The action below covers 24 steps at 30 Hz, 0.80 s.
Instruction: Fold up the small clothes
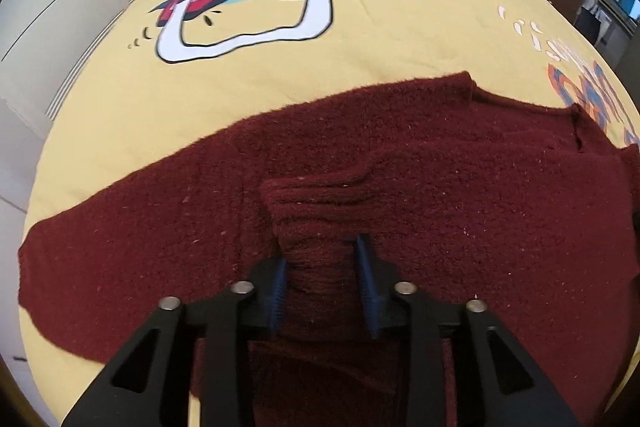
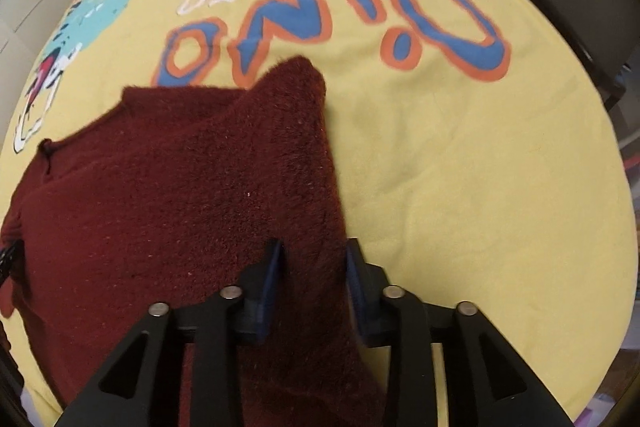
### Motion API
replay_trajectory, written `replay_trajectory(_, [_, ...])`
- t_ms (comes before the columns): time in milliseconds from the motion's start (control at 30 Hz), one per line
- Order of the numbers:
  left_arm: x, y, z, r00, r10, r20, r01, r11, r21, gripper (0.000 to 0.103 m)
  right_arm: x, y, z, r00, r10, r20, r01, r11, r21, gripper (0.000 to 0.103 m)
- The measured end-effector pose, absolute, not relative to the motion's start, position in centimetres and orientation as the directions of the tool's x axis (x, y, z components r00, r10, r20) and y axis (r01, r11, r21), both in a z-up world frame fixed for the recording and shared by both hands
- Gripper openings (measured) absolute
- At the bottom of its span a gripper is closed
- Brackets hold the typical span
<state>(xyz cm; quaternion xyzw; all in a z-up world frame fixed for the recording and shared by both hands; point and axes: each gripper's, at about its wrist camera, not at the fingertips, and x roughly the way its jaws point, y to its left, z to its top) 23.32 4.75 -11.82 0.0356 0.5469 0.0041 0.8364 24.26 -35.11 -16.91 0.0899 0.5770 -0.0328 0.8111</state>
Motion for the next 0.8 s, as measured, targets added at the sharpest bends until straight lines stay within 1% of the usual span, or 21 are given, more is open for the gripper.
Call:
replay_trajectory(33, [23.2,4.8,-11.3,0.41,0.052,-0.911,0.029,0.997,0.07,0.047,23.9,-35.0,-16.4,0.353,0.041,-0.935,0.16,0.982,0.103,0.067])
replay_trajectory(67, [22.9,4.7,-10.7,0.423,0.052,-0.905,0.026,0.997,0.069,0.061,23.8,-34.9,-15.8,0.369,0.037,-0.929,0.159,0.982,0.102,0.075])
replay_trajectory(100, [22.6,4.6,-10.1,0.434,0.046,-0.9,0.02,0.998,0.061,0.08,23.4,-34.5,-15.0,0.403,0.031,-0.915,0.155,0.983,0.102,0.082])
replay_trajectory(133, [22.5,4.4,-9.7,0.44,0.038,-0.897,0.022,0.998,0.053,0.089,23.2,-34.1,-14.5,0.42,0.033,-0.907,0.148,0.984,0.104,0.082])
replay_trajectory(167, [22.2,3.9,-9.3,0.448,0.03,-0.894,0.034,0.998,0.051,0.101,22.9,-33.3,-13.9,0.441,0.042,-0.896,0.131,0.985,0.111,0.082])
replay_trajectory(267, [21.5,1.8,-8.4,0.472,0.03,-0.881,0.08,0.994,0.077,0.102,22.3,-30.4,-12.6,0.498,0.06,-0.865,0.082,0.99,0.115,0.088])
replay_trajectory(300, [21.3,1.3,-8.4,0.478,0.031,-0.878,0.086,0.993,0.082,0.102,22.2,-29.2,-12.3,0.515,0.063,-0.855,0.069,0.991,0.115,0.093])
replay_trajectory(333, [21.1,0.6,-8.3,0.492,0.033,-0.87,0.086,0.993,0.086,0.102,21.7,-28.1,-11.9,0.544,0.07,-0.836,0.052,0.992,0.117,0.102])
replay_trajectory(400, [20.3,-0.7,-8.1,0.537,0.01,-0.843,0.104,0.992,0.078,0.102,20.5,-26.0,-11.4,0.605,0.086,-0.792,0.004,0.994,0.112,0.103])
replay_trajectory(500, [19.4,-2.9,-8.4,0.587,0.012,-0.81,0.151,0.981,0.123,0.102,20.4,-23.2,-12.1,0.625,0.074,-0.777,-0.033,0.997,0.068,0.103])
replay_trajectory(600, [19.3,-3.6,-9.6,0.559,-0.019,-0.829,0.169,0.981,0.091,0.102,20.4,-21.3,-13.7,0.592,0.08,-0.802,-0.053,0.997,0.06,0.103])
replay_trajectory(800, [19.7,-2.8,-13.8,0.47,0.037,-0.882,0.171,0.976,0.132,0.102,20.6,-20.4,-17.7,0.532,0.038,-0.846,-0.051,0.999,0.012,0.103])
